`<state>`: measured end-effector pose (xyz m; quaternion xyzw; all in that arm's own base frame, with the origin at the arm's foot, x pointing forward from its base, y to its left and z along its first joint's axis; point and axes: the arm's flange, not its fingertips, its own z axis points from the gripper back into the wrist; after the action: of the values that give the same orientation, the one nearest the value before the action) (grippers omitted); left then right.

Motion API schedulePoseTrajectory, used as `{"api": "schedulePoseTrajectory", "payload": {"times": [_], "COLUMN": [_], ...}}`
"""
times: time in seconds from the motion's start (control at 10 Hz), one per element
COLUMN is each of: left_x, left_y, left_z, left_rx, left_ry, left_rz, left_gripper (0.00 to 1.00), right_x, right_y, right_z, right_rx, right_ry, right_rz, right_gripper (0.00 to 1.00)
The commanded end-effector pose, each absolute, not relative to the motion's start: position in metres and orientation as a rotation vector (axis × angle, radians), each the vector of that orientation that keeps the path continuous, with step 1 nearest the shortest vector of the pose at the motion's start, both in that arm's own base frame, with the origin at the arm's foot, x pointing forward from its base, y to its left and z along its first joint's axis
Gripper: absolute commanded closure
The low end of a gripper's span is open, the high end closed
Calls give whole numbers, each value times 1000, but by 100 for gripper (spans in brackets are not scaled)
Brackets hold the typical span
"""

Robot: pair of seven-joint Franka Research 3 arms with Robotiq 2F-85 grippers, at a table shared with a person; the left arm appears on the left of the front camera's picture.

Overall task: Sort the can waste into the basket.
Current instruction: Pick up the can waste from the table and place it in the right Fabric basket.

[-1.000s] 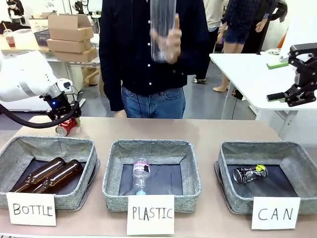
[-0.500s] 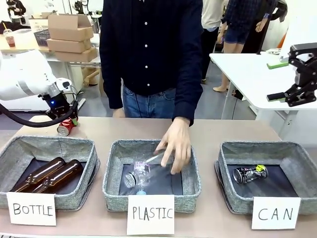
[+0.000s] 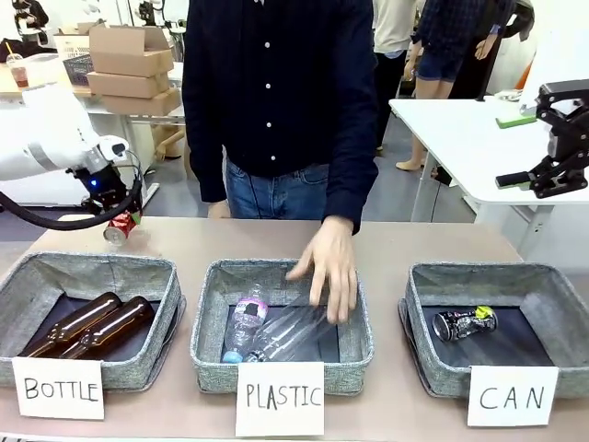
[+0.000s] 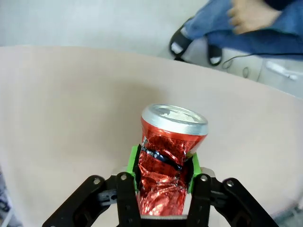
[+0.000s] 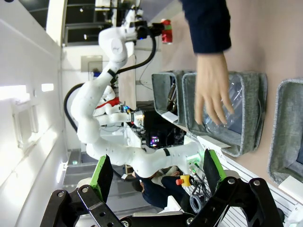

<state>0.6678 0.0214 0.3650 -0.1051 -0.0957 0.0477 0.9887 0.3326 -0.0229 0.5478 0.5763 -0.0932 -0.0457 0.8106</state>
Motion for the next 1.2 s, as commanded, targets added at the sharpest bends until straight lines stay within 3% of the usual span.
{"api": "schedulePoseTrajectory", "payload": {"times": [0.0,0.2,0.4,0.5,0.6,0.7,1.0,1.1], "left_x": [561,450,342,310,304,359,359,336], "left_y": [27,25,7,1,1,-3,-3,-4], "left_z": [443,487,494,489,486,485,485,479], "left_rx": [-307,-430,-411,-400,-380,-395,-395,-391], "left_ry": [-204,-298,-412,-505,-625,-387,-387,-427], "left_rz": [-28,-341,-663,-755,-728,-655,-655,-688], "left_gripper": [100,100,100,100,100,100,100,54], "right_x": [332,332,332,332,332,332,332,333], "right_y": [-25,-25,-25,-25,-25,-25,-25,-23], "right_z": [549,549,549,549,549,549,549,548], "right_rx": [1224,1224,1224,1224,1224,1224,1224,1231], "right_ry": [-198,-198,-198,-198,-198,-198,-198,-199], "right_rz": [-86,-86,-86,-86,-86,-86,-86,-99], "right_gripper": [0,0,0,0,0,0,0,0]}}
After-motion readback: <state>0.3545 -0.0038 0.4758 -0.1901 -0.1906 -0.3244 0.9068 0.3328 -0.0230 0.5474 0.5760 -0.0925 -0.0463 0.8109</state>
